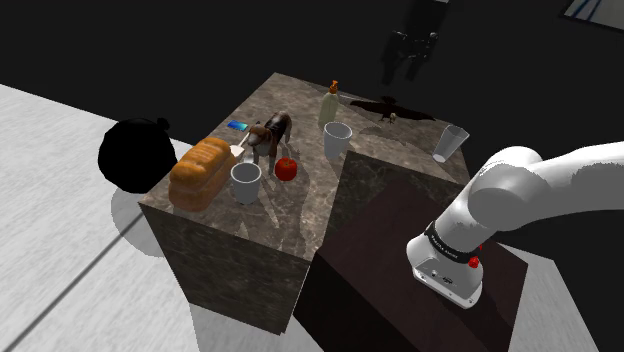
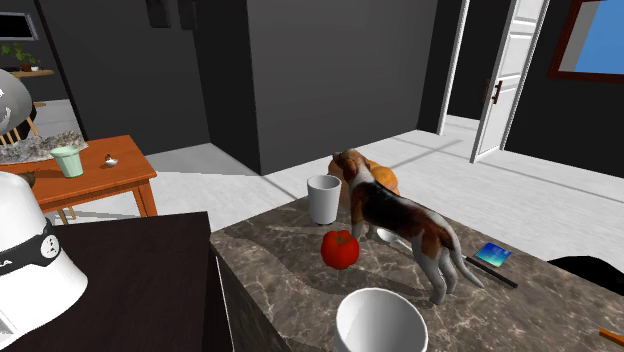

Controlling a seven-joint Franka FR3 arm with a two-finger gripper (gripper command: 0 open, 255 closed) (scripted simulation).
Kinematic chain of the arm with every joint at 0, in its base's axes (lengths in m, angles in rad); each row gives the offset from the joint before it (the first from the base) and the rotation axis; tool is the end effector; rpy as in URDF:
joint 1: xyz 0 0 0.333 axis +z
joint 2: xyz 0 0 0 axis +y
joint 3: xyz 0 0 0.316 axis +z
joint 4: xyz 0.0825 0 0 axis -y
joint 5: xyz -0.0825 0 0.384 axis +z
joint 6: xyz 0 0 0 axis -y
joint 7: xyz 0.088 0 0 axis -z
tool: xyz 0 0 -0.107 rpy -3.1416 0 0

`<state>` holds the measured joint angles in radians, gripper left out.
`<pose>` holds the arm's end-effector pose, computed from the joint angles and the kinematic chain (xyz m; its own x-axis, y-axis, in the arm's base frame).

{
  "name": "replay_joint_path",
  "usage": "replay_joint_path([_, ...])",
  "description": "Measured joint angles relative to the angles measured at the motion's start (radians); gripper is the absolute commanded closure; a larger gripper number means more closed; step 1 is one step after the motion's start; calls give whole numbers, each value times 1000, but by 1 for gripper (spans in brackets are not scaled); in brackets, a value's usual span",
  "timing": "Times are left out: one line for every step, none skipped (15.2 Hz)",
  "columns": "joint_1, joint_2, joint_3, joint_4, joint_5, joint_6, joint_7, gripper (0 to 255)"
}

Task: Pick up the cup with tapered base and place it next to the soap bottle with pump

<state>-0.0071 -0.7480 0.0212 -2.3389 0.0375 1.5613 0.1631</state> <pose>0.3159 0.0104 0.5859 0.9875 -0.1541 -0.0331 -0.1547 -0.9878 -0.0179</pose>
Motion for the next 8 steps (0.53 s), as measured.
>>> replay_joint_path([0,0,0,0,0,0,0,0])
replay_joint_path([3,9,9,-4,5,13,9,0])
replay_joint_path([5,18,18,-18,8,36,18,0])
replay_joint_path([9,37,32,-18,15,55,33,0])
replay_joint_path([14,63,50,-22,24,85,51,0])
replay_joint_path([17,79,63,-32,29,113,64,0])
replay_joint_path([20,93,75,-46,33,141,76,0])
replay_joint_path([23,111,87,-56,37,169,88,0])
